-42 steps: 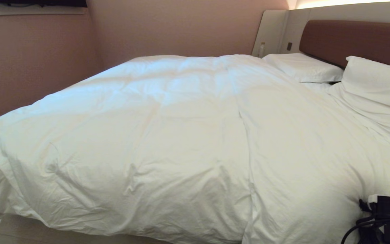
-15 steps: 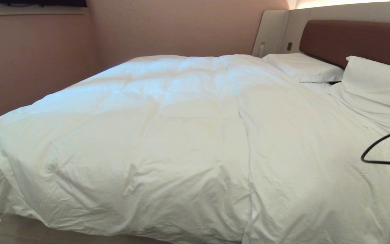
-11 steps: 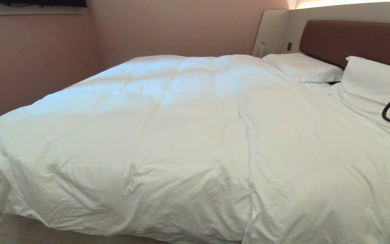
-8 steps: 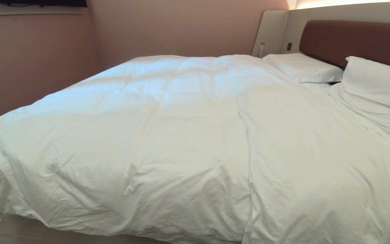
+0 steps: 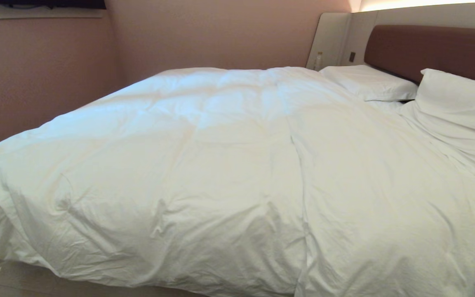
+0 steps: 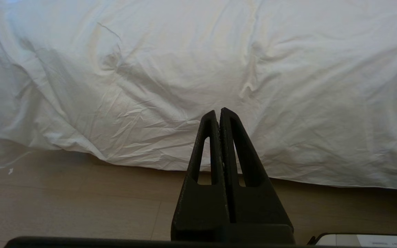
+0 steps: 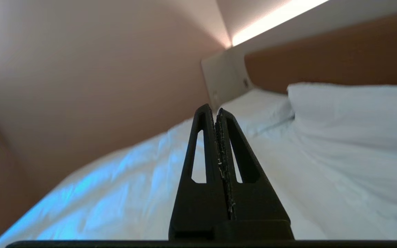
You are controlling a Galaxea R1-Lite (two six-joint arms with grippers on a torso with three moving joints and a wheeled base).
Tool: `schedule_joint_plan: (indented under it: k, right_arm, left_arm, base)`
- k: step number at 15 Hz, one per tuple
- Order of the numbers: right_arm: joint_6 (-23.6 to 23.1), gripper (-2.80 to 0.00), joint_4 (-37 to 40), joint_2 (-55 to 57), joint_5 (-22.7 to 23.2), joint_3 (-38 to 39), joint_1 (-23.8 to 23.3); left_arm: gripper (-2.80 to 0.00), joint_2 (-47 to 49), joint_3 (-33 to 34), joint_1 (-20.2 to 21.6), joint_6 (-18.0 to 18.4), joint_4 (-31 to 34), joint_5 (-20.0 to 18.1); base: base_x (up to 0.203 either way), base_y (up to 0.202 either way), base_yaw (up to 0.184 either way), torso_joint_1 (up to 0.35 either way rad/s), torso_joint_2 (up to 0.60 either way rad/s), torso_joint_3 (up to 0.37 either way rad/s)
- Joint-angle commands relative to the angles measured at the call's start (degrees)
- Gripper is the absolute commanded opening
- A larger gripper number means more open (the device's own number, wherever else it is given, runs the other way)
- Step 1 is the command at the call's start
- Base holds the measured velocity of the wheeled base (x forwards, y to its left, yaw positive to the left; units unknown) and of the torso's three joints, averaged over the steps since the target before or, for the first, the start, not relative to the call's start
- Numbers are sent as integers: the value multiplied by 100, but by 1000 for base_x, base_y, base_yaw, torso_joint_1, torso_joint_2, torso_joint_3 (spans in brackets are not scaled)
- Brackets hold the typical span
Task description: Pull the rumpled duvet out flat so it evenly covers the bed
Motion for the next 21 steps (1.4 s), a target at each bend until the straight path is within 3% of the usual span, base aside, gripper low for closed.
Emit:
schedule_joint_plan:
  k: [1, 10, 21]
  right_arm:
    - [24, -280, 3796, -545, 402, 0, -2]
    - [-416, -280, 4977, -2234, 385, 175, -62]
    - [-982, -280, 4984, -3918, 432, 1836, 102]
  left_arm:
    - [-280, -2, 1, 1, 0, 2, 4]
    - [-280, -2, 1, 1, 0, 2, 4]
    - [-280, -2, 1, 1, 0, 2, 4]
  base:
    - [0, 0, 0, 0, 0, 0]
    - [0, 0, 0, 0, 0, 0]
    - [0, 0, 0, 0, 0, 0]
